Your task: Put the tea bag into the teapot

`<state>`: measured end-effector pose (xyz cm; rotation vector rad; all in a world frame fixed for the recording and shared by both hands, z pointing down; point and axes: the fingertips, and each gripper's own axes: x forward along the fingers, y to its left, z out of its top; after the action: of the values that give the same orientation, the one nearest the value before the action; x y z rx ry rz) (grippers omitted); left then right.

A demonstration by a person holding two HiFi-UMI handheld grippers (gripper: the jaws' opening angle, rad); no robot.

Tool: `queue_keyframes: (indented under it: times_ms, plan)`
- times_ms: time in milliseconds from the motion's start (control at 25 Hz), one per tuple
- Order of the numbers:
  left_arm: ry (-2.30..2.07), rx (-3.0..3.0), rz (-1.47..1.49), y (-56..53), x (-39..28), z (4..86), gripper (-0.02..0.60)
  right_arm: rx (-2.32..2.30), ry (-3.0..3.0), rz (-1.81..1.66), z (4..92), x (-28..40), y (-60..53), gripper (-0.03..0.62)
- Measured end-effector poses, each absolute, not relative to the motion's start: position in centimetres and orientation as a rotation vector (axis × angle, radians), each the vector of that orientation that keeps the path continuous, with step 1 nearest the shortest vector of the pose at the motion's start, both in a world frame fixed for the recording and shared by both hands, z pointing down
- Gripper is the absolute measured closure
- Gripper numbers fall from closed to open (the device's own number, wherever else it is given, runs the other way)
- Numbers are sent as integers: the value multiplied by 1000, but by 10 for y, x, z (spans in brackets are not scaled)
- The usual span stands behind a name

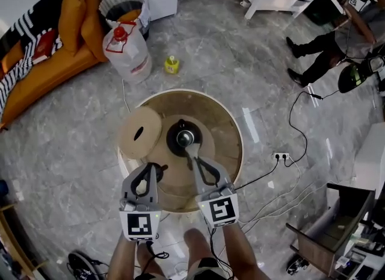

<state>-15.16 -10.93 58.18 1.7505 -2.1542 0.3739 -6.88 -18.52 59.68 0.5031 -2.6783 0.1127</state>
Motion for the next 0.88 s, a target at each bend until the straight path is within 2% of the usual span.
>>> queue_keyframes:
  times_ms: [880]
  plan:
    - [-2162,1611,319,-129,-174,641,565,418,-2628,127,675,-106,-213,592]
